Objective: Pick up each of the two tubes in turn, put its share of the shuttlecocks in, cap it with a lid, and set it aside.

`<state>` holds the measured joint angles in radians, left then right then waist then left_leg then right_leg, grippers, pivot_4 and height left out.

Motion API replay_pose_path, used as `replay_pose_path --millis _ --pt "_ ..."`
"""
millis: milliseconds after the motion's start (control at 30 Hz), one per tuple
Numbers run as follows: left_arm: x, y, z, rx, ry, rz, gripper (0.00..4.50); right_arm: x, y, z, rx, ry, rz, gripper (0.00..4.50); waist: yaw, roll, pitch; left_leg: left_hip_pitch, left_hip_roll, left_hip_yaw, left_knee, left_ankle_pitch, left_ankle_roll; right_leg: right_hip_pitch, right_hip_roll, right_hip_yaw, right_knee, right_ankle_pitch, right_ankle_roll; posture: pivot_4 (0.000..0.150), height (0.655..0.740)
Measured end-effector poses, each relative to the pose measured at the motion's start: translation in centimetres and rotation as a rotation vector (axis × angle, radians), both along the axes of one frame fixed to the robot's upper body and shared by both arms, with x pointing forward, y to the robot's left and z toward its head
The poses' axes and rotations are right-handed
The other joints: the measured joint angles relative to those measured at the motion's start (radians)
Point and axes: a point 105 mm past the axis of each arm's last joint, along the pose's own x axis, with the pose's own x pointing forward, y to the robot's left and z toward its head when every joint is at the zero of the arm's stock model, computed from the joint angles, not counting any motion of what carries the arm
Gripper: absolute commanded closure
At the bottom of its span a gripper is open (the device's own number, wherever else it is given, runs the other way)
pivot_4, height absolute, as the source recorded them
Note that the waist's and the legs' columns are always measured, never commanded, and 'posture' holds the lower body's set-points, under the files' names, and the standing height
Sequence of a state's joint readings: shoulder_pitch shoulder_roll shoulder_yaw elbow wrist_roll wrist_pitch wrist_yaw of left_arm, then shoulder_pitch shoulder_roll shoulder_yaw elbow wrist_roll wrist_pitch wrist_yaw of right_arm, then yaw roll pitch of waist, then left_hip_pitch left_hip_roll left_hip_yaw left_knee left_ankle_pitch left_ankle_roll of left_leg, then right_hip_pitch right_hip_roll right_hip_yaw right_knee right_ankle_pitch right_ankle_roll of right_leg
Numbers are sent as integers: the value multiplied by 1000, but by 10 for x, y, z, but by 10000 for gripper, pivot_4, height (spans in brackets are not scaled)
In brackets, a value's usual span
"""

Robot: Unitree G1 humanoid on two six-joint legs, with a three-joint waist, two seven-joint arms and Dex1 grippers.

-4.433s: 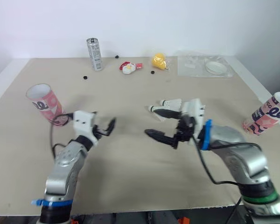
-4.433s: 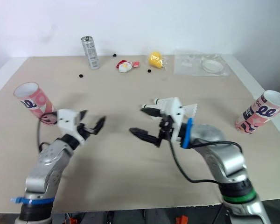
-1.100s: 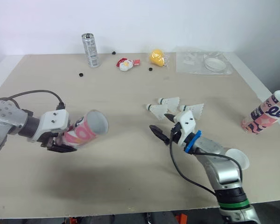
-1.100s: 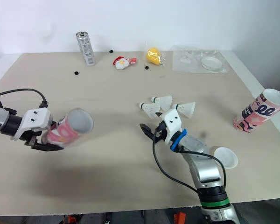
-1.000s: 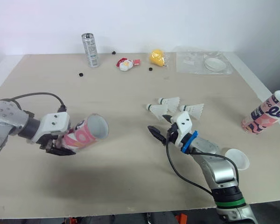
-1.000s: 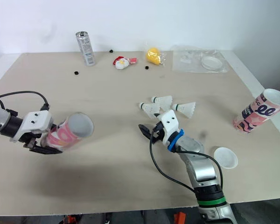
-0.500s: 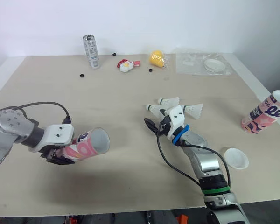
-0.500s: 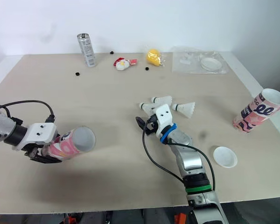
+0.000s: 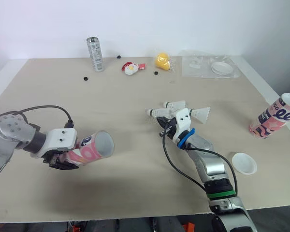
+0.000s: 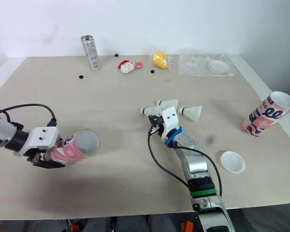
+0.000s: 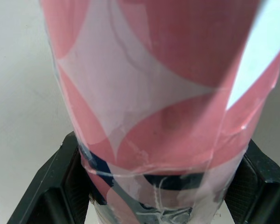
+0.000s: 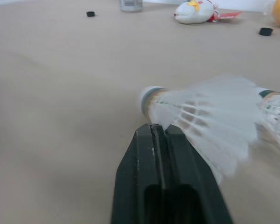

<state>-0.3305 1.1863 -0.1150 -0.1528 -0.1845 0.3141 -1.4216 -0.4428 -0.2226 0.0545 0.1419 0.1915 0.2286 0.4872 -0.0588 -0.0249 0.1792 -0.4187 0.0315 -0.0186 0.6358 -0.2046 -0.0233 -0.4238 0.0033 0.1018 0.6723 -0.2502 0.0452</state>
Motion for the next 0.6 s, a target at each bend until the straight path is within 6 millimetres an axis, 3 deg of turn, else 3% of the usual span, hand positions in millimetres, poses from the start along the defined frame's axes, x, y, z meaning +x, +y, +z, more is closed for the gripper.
replay_pose_path --millis 100,200,267,433,600 --pt "0 -1 0 -1 -2 3 11496 -16 0 25 67 -22 154 44690 3 1 1 -1 0 0 1 0 0 0 0 0 0 0 1 1500 7400" --pt "0 -1 0 -1 0 5 11496 -55 6 64 80 -63 426 44690 8 1 1 0 0 -1 1 0 0 0 0 0 0 -1 1 1500 7400" --pt "1 -1 0 0 -1 9 11496 -74 10 74 50 -53 543 44690 10 1 1 0 0 -1 1 0 0 0 0 -1 1 -1 0 1500 7400" --pt "6 1 0 -8 -8 34 11496 -112 41 70 -67 -15 805 44690 9 1 1 3 1 -1 1 1 2 0 3 0 6 -1 -3 1500 7400" --pt "9 0 0 -19 -11 58 11496 -113 74 63 -140 -76 904 44690 9 1 1 4 2 -1 3 3 3 0 3 0 8 -1 -7 1500 7400"
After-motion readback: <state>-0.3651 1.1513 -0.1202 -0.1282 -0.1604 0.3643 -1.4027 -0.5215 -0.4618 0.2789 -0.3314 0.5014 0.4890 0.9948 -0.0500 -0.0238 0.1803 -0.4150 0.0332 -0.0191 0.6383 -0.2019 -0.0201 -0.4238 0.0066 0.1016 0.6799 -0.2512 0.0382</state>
